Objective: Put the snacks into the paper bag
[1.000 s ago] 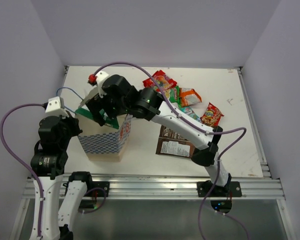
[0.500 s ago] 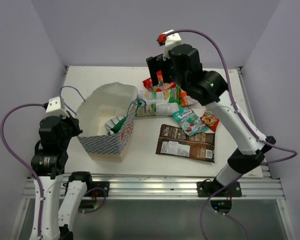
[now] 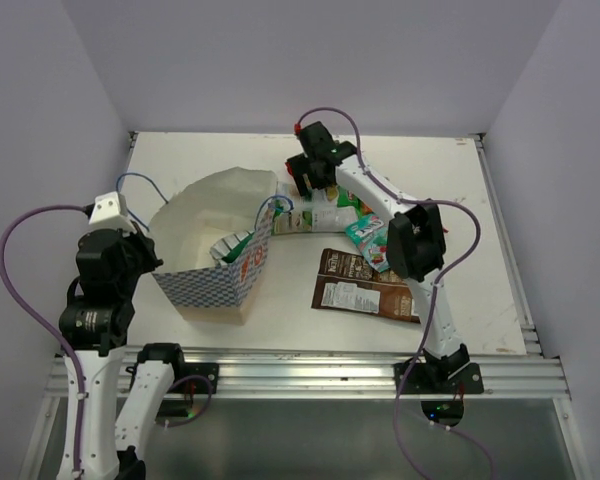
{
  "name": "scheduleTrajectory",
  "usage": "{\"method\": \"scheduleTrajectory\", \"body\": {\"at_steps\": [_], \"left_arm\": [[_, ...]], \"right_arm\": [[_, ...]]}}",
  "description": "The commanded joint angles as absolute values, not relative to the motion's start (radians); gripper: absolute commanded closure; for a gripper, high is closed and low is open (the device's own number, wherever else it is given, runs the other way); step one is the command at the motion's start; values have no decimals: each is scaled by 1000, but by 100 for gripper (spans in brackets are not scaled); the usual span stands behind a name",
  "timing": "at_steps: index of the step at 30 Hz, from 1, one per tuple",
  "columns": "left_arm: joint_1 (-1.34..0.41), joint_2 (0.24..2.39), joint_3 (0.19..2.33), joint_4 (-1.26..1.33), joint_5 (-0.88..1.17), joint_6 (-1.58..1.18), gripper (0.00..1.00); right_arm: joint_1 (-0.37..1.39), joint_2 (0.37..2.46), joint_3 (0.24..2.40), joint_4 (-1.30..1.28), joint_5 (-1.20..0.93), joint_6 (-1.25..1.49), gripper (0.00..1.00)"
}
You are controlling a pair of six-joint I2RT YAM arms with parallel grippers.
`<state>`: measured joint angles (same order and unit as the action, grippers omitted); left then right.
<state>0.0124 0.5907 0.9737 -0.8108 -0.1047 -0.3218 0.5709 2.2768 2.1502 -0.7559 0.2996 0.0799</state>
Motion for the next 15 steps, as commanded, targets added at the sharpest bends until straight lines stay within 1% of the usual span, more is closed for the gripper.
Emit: {"method": "scheduleTrajectory", "body": {"at_steps": [1,3,5,8,9,11,12,13,14,15], "left_arm": [[11,578,1026,-854,-149,-316,100],[11,572,1028,-859,-164,-319,100],[11,568,1022,-859,-169,-327,100],[11,572,1012,-845,-169,-337,100],[11,575,1009,-841,-164,-339,100],[11,583,1006,-827,-160,-342,100],[11,587,1005,-821,-156,-342,100],[11,589,1005,-818,-156,-342,100],[11,589,1005,-815,-156,-342,100],[11,591,1003,-812,-156,-344,100]], "right_arm": [[566,2270,2142,-738,279,107,1],[566,2273,2102,-747,268,112,1],[566,2269,2057,-762,252,120,5],[565,2250,1993,-784,232,121,20],[565,2241,1976,-788,223,121,34],[565,2232,1933,-793,201,118,48],[566,2224,1919,-795,193,120,60],[563,2220,1892,-795,184,118,67],[564,2215,1878,-795,183,118,77],[565,2211,1865,-792,192,118,100]]}}
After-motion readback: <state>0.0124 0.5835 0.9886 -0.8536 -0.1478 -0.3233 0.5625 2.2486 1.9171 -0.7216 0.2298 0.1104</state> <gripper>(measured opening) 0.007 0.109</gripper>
